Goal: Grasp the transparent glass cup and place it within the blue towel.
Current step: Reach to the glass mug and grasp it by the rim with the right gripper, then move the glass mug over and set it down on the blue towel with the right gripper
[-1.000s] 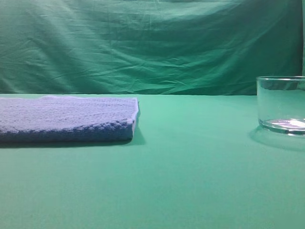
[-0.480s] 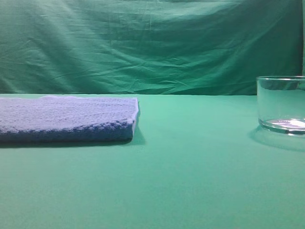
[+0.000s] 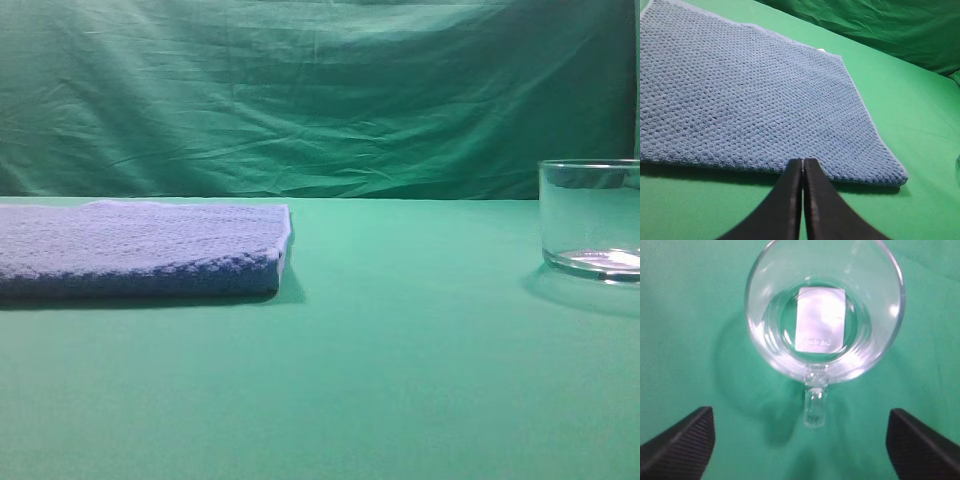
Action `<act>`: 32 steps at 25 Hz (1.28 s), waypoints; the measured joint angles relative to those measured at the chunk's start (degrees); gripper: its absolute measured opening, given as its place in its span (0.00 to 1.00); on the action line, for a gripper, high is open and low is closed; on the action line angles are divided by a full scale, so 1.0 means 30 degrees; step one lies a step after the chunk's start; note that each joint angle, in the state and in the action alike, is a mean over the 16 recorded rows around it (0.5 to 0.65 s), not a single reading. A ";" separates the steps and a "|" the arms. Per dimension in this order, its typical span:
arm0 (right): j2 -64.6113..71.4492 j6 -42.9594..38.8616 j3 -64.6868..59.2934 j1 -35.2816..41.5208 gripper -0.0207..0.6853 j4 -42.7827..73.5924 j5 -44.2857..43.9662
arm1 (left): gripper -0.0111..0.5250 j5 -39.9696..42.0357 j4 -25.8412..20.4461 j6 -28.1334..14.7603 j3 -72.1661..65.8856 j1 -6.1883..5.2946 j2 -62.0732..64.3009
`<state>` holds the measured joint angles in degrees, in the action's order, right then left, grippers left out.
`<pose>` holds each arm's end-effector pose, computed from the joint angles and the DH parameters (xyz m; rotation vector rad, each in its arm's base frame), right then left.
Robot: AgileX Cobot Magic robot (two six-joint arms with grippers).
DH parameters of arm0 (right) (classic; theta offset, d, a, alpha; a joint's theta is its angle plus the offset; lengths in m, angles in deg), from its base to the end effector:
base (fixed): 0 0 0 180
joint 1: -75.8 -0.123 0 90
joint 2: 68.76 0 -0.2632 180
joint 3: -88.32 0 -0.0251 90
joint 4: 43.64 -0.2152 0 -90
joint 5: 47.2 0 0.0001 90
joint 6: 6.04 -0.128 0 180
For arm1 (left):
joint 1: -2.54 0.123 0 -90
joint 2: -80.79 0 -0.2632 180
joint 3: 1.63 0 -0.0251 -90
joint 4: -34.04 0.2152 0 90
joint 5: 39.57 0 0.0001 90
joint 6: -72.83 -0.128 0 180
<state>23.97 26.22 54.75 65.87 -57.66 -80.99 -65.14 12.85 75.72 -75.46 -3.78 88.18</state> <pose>0.2389 0.0594 0.1601 -0.7599 2.6602 0.1397 0.0672 -0.0276 0.1811 -0.1459 1.8564 -0.4907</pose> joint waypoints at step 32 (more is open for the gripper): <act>0.2279 0.1437 0.7831 -0.2792 0.17 -0.2830 -0.0755 | 0.02 0.0000 0.0000 0.0000 0.0000 0.0000 0.0000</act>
<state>30.80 30.53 78.25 57.49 -66.15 -83.25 -65.14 12.85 75.72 -75.46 -3.78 88.18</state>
